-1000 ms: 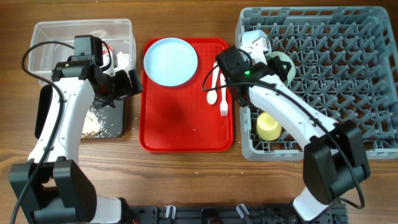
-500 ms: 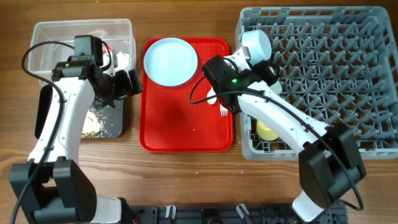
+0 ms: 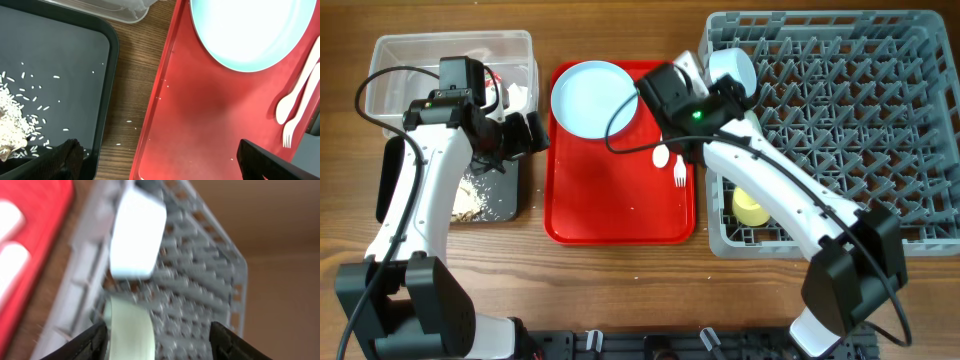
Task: Sort waste into correct bins and load items into the dishwasher rack
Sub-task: 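Grasp the edge of the light-blue plate with the right gripper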
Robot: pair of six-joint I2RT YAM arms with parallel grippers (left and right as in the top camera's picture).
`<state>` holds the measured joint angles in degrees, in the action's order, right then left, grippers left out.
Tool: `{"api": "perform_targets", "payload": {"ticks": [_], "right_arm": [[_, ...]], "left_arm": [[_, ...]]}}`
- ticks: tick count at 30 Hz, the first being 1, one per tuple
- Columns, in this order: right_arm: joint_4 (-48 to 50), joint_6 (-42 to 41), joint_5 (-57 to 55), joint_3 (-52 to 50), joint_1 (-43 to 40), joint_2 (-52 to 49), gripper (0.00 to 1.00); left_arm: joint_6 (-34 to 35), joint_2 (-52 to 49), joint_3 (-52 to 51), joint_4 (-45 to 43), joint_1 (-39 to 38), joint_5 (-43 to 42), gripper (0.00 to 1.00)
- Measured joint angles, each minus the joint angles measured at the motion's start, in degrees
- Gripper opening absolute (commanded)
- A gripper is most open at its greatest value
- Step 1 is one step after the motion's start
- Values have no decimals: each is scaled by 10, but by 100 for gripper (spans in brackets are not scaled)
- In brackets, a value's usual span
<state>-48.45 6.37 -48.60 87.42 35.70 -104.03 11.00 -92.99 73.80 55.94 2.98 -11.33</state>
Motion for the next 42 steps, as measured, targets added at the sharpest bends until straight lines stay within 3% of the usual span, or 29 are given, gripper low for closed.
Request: {"api": "perform_targets", "payload": {"ticks": [5, 8, 16, 21, 24, 30, 31, 37, 39, 42], "right_arm": [[26, 6, 122, 47, -12, 1, 72], [66, 10, 248, 47, -30, 2, 99], [141, 10, 614, 47, -55, 2, 100], [181, -49, 651, 47, -52, 2, 100], [172, -165, 589, 49, -52, -2, 89], [165, -384, 473, 50, -42, -75, 91], [177, -428, 462, 50, -28, -122, 82], [194, -481, 458, 50, -13, -165, 52], [195, -499, 458, 50, -13, -182, 46], [202, -512, 458, 50, -14, -202, 44]], "left_arm": [[0, 0, 0, 0, 0, 0, 100], [0, 0, 0, 0, 0, 0, 100], [0, 0, 0, 0, 0, 0, 100], [0, 0, 0, 0, 0, 0, 100], [0, 0, 0, 0, 0, 0, 100], [0, 0, 0, 0, 0, 0, 100], [0, 0, 0, 0, 0, 0, 100], [0, 0, 0, 0, 0, 0, 100], [0, 0, 0, 0, 0, 0, 100], [0, 0, 0, 0, 0, 0, 100]]}}
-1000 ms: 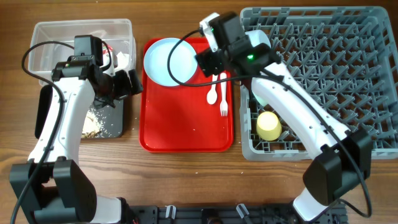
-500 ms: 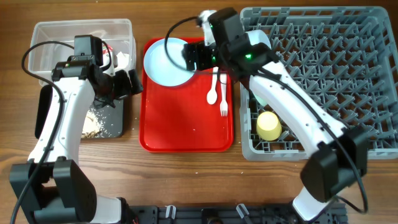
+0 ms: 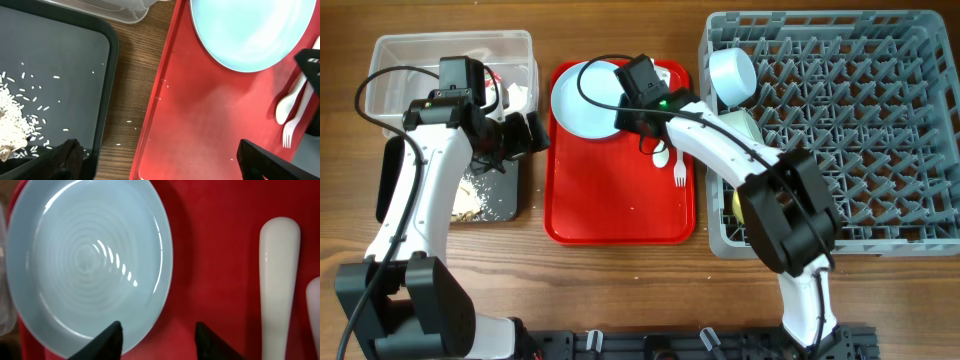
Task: Sort waste into correct bins and load items into the dishwasher rack
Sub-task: 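Grasp the edge of the light-blue plate with the right gripper, then carry the plate to the rack and stand it upright at the back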
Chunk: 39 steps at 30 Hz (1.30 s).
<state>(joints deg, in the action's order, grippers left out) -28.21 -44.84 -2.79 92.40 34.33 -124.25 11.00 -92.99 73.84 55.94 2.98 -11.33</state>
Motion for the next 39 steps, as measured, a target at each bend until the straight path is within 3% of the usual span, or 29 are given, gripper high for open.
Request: {"api": "perform_targets", "payload": {"ticks": [13, 24, 31, 39], "right_arm": [[32, -25, 2, 0, 0, -35, 39], [-25, -34, 47, 2, -3, -35, 7], [-85, -28, 82, 19, -15, -35, 4], [-104, 45, 87, 31, -55, 4, 4]], "left_arm": [[0, 0, 0, 0, 0, 0, 100], [0, 0, 0, 0, 0, 0, 100], [0, 0, 0, 0, 0, 0, 100], [0, 0, 0, 0, 0, 0, 100]]}}
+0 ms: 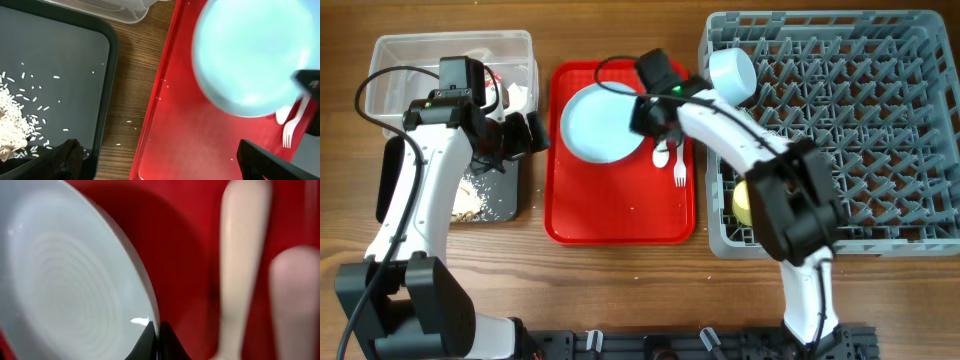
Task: Sort waste into correct bins and load items into the dishwasher rack
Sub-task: 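Carry the plate to the rack and stand it upright at the back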
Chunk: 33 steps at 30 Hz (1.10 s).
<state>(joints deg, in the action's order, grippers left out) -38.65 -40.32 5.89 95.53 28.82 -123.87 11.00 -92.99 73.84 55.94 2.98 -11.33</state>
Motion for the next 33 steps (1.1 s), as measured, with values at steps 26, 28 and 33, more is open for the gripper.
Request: {"api": "perform_targets", "payload": {"ticks": [26, 28, 33], "right_arm": [[-9, 417, -584, 21, -164, 289, 4], [-10, 429, -589, 21, -174, 269, 4], [-12, 459, -597, 21, -183, 212, 4]], "left_arm": [[0, 0, 0, 0, 0, 0, 100], [0, 0, 0, 0, 0, 0, 100], [0, 0, 0, 0, 0, 0, 100]]}}
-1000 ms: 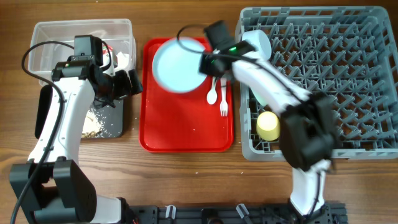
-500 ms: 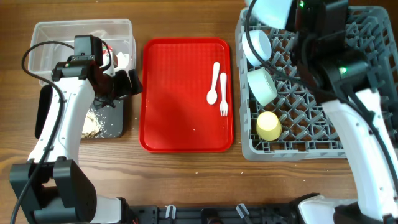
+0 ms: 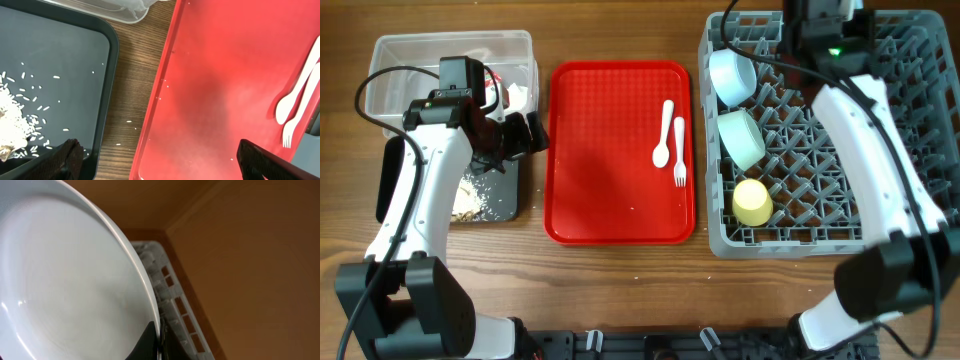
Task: Sort waste into correct bins and load items into the dishwasher rack
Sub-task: 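Carry the plate to the rack and stand it upright at the back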
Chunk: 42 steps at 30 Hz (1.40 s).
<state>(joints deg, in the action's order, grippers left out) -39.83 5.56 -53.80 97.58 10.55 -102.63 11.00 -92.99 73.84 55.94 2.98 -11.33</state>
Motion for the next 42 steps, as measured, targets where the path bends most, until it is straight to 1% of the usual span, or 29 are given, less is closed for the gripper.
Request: {"api": "perform_targets", "payload": {"ticks": [10, 11, 12, 13, 14, 15, 17, 18, 19, 20, 22, 24, 27, 29, 31, 35, 36, 38, 39, 42], "right_arm": [[-5, 16, 0, -1, 0, -110, 5], [-4, 16, 0, -1, 0, -116, 14], [-4, 16, 5, -1, 0, -118, 27], [-4, 19, 11, -1, 0, -119, 43], [-5, 19, 17, -1, 0, -119, 55], [-4, 19, 26, -1, 0, -119, 60], [-5, 19, 42, -1, 0, -119, 75], [-4, 23, 49, -1, 0, -119, 82], [-5, 22, 54, -1, 0, -119, 85], [-7, 19, 58, -1, 0, -119, 89], [-21, 11, 73, -1, 0, -118, 91], [-41, 5, 105, -1, 0, -108, 100], [-46, -8, 182, -1, 0, -68, 100], [-43, -12, 271, 0, 0, -19, 100], [-36, -17, 399, 1, 0, 47, 100], [-10, -25, 624, 14, 0, 131, 100], [3, -33, 677, 18, 2, 143, 98], [27, -61, 749, 20, 9, 150, 90], [31, -74, 768, 19, 14, 150, 88], [23, -143, 781, 9, 46, 126, 86]], "left_arm": [[0, 0, 0, 0, 0, 0, 100], [0, 0, 0, 0, 0, 0, 100], [0, 0, 0, 0, 0, 0, 100], [0, 0, 0, 0, 0, 0, 100], [0, 0, 0, 0, 0, 0, 100], [0, 0, 0, 0, 0, 0, 100], [0, 0, 0, 0, 0, 0, 100], [0, 0, 0, 0, 0, 0, 100], [0, 0, 0, 0, 0, 0, 100], [0, 0, 0, 0, 0, 0, 100], [0, 0, 0, 0, 0, 0, 100], [0, 0, 0, 0, 0, 0, 100], [0, 0, 0, 0, 0, 0, 100], [0, 0, 0, 0, 0, 0, 100], [0, 0, 0, 0, 0, 0, 100], [0, 0, 0, 0, 0, 0, 100], [0, 0, 0, 0, 0, 0, 100], [0, 0, 0, 0, 0, 0, 100], [0, 0, 0, 0, 0, 0, 100], [0, 0, 0, 0, 0, 0, 100]]}}
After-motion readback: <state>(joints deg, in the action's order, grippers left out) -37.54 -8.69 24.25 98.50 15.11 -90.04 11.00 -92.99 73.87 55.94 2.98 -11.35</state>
